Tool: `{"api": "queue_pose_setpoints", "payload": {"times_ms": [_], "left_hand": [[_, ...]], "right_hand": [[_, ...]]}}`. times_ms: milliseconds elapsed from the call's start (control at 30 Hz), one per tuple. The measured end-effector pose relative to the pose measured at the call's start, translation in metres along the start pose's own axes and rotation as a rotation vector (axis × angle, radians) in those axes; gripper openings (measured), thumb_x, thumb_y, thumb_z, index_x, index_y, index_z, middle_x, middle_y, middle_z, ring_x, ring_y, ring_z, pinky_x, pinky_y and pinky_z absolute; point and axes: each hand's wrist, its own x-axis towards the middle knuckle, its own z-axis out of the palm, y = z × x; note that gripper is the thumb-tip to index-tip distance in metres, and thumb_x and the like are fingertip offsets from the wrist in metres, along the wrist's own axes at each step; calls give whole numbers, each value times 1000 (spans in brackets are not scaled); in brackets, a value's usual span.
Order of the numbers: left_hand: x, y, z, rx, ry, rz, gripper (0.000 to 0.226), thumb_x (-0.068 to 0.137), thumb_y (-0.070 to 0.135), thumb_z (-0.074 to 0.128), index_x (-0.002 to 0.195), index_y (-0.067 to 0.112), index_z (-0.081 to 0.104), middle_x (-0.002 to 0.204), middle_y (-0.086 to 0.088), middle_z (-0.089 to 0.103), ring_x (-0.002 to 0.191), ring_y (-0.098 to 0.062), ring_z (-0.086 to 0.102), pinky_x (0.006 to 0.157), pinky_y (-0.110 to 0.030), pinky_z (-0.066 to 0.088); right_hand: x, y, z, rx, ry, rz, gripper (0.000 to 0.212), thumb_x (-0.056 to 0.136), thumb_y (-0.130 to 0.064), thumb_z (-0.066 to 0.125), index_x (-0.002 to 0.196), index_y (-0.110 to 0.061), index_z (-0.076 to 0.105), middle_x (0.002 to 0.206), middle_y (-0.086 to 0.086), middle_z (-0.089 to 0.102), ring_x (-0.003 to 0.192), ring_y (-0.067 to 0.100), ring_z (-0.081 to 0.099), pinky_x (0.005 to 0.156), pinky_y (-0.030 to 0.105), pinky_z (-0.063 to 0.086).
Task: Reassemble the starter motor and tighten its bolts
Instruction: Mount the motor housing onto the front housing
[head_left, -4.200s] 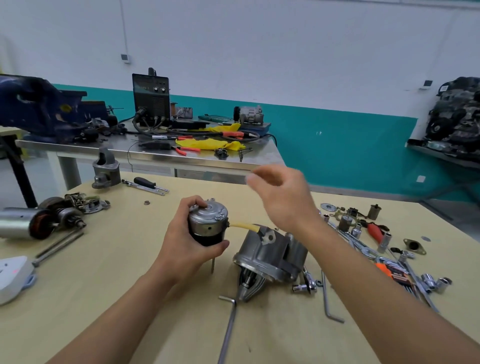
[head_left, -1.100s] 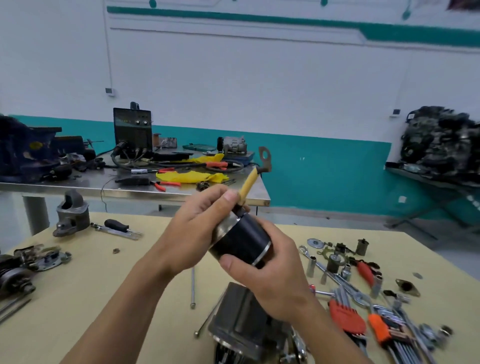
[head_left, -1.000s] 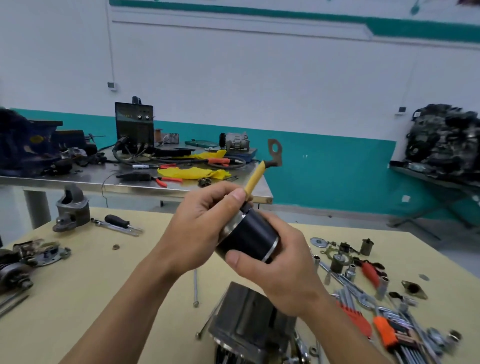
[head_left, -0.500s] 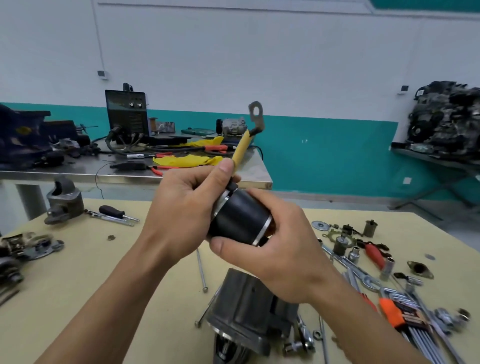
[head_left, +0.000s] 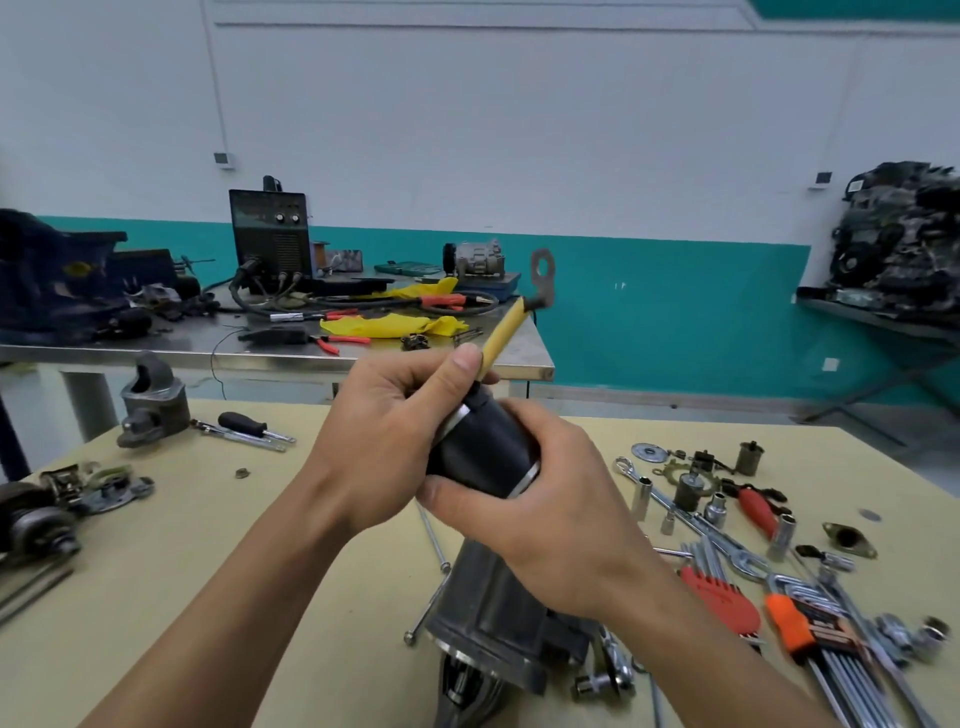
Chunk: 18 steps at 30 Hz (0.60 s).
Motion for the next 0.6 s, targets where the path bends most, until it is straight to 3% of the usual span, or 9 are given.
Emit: {"api": "queue_pose_setpoints", "payload": {"times_ms": [100,167,300,367,400,467,533,600], "left_hand": [[1,-1,-2,3,-39,-50,48,91,59,48,90,22,79,86,-8,74,80,-19,71,68,-33,61],[5,1,-2,-54,-20,-127,59,89,70,41,97,26,80,97,-2,77,91,-18,73,74,-34,61],[8,6,2,-558,84,-299,64,91,73,39,125,28,67,117,-3,75,108,-25,71,77,-37,60],[7,7,9,-611,32,-285,57,85,73,53,126,34,66,119,-4,74,109,-26,71,76,-37,62],[6,6,12,-584,-5,-267,54,79,69,62,125,40,65,119,-2,74,106,-24,72,77,-38,62],[7,2,18,-533,-70,-245,70,68,56,76,133,46,53,122,2,71,105,-23,73,77,-38,60],[8,-4,22,-532,-129,-249,83,65,37,87,135,48,45,119,4,70,105,-25,73,77,-43,60],[10,-9,23,-505,-119,-265,85,63,22,92,132,42,47,111,2,72,99,-28,74,74,-45,61]], "right_hand": [[-1,3,4,-35,23,-15,57,65,-54,84,114,-38,59,99,-17,68,90,4,67,66,19,56],[4,1,5,-14,39,-37,56,66,-52,84,114,-38,60,99,-14,68,90,7,67,66,21,57],[16,-3,10,246,140,-24,50,69,-44,84,114,-34,64,100,-6,71,92,15,69,72,33,61],[17,-3,13,334,198,-31,47,70,-45,82,112,-37,65,101,-7,72,94,12,70,74,33,61],[17,-3,13,356,212,-27,47,70,-47,81,113,-39,64,102,-8,72,96,11,70,76,32,61],[16,-3,11,456,223,38,45,76,-49,77,117,-37,63,107,-8,72,103,11,69,85,35,59],[19,-2,6,606,213,145,32,94,-44,61,122,-30,64,114,-3,72,111,16,67,93,38,55],[21,-1,-3,590,189,199,36,104,-44,40,125,-27,64,119,1,71,115,18,65,95,38,52]]}}
